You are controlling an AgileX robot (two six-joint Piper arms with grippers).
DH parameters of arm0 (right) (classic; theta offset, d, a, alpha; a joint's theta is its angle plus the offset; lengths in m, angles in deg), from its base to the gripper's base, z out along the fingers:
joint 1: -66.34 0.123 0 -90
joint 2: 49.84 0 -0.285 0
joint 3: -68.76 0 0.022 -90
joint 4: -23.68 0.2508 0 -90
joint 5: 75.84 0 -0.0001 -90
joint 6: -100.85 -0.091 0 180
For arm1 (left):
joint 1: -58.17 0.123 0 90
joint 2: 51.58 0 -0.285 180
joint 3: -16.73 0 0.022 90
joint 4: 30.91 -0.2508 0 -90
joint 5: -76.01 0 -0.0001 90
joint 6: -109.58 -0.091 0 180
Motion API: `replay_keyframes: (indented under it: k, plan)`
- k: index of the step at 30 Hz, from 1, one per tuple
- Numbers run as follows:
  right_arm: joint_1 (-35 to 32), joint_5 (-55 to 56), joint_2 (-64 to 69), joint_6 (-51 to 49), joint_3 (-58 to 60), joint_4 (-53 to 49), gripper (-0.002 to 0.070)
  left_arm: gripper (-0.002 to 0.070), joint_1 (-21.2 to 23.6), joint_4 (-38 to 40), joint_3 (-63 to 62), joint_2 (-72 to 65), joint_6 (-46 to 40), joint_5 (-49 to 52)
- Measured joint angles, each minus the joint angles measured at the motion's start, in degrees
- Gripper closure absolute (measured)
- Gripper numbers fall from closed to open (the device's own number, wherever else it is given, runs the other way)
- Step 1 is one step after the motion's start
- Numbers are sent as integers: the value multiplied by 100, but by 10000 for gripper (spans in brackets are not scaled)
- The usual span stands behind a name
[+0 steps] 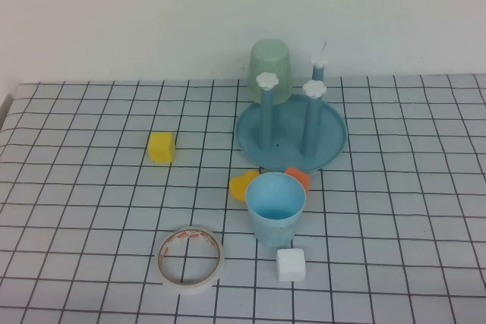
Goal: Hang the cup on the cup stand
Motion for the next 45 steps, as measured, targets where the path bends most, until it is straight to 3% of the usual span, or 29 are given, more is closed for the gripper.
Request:
replay_keyframes:
  k: [26, 36, 39, 42, 43, 45]
  plan:
    - [0, 11, 0, 23, 0, 76, 678, 677, 0, 0, 0, 0, 0, 0]
    - [0, 21, 0, 23, 0, 902, 678, 677, 0, 84, 0, 0, -48, -68]
    - [0, -2, 0, -179, 0, 2159, 678, 677, 0, 843, 11, 0, 484, -320]
    - [0, -28, 0, -544, 36, 3979, 678, 677, 0, 2309, 11, 0, 1445, -927]
    - [0, -29, 0, -605, 36, 4935, 678, 677, 0, 3297, 11, 0, 1942, -1321]
    - [0, -19, 0, -618, 36, 5308, 678, 677, 0, 3831, 11, 0, 2127, -1575]
